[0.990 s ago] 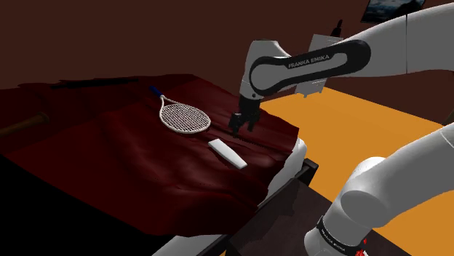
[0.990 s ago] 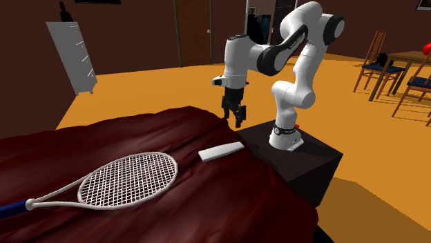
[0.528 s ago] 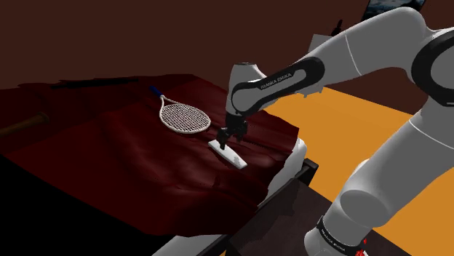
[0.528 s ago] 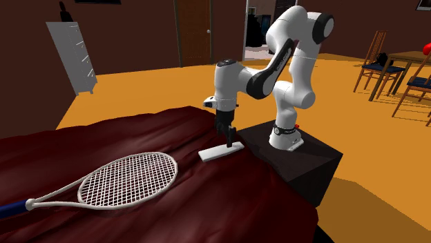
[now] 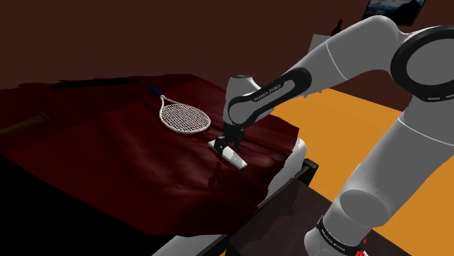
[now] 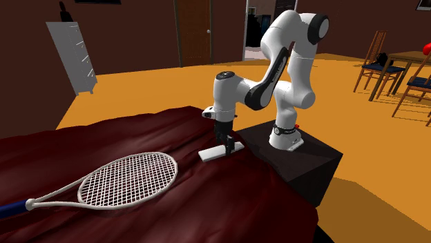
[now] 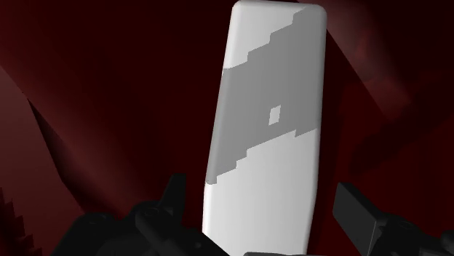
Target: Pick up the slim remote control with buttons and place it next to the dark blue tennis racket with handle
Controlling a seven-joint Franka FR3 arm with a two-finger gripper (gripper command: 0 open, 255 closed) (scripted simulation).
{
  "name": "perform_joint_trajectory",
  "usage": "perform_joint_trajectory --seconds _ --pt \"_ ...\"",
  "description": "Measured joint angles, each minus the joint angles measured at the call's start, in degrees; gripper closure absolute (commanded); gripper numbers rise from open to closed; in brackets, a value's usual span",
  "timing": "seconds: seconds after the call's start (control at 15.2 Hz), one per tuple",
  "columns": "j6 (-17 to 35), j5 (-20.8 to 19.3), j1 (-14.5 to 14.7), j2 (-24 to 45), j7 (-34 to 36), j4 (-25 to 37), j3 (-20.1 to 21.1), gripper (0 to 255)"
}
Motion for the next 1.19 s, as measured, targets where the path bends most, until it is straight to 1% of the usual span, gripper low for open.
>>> perform_joint_trajectory --seconds 0.4,0.46,1.19 --pt "0.6 -0.1 0.0 0.5 0.1 -0.1 0.0 0" --pt "0.6 -0.1 0.0 0.5 0.1 -0.1 0.0 255" --pt "0.3 0.0 0.0 0.2 0.0 -0.1 0.0 255"
